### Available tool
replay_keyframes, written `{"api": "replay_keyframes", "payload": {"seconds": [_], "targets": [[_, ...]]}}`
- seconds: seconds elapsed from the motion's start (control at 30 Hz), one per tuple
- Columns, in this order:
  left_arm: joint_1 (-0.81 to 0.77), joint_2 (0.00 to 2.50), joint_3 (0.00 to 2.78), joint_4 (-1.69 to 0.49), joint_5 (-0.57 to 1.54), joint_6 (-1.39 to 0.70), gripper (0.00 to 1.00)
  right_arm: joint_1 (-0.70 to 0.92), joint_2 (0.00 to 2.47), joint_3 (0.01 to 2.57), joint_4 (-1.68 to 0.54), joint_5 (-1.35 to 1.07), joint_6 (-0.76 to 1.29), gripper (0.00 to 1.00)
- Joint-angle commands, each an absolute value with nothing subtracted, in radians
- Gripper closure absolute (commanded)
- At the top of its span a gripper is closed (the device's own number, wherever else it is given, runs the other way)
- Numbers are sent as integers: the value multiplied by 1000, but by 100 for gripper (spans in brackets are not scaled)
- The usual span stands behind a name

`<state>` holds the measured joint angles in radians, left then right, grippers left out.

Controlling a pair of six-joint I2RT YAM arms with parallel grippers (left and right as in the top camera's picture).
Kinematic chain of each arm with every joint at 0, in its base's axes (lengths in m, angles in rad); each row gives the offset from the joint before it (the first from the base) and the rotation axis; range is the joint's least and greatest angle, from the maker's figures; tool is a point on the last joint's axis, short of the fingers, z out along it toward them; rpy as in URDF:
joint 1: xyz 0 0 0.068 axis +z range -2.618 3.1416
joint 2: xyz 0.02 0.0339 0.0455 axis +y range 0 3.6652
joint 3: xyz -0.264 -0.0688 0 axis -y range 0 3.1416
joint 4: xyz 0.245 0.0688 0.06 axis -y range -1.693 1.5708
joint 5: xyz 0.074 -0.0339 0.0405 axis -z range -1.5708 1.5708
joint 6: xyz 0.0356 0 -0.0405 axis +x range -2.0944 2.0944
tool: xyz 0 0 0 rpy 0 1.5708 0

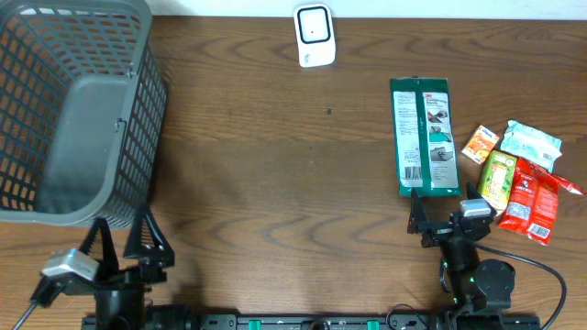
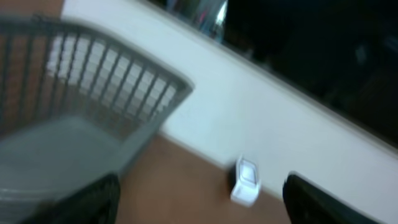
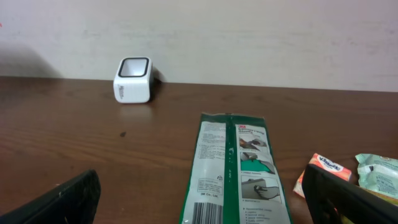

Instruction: Scan the item barcode

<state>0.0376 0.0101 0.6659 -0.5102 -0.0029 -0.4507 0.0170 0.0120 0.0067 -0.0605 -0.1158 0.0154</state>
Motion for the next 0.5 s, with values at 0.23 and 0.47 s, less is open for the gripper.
{"api": "replay_keyframes", "payload": {"seconds": [0.23, 0.47], "targets": [[42, 2, 348, 215, 45, -485, 16, 6, 6, 6, -65, -113, 29, 1], [42, 2, 148, 362, 44, -485, 15, 6, 6, 6, -65, -113, 29, 1]]}}
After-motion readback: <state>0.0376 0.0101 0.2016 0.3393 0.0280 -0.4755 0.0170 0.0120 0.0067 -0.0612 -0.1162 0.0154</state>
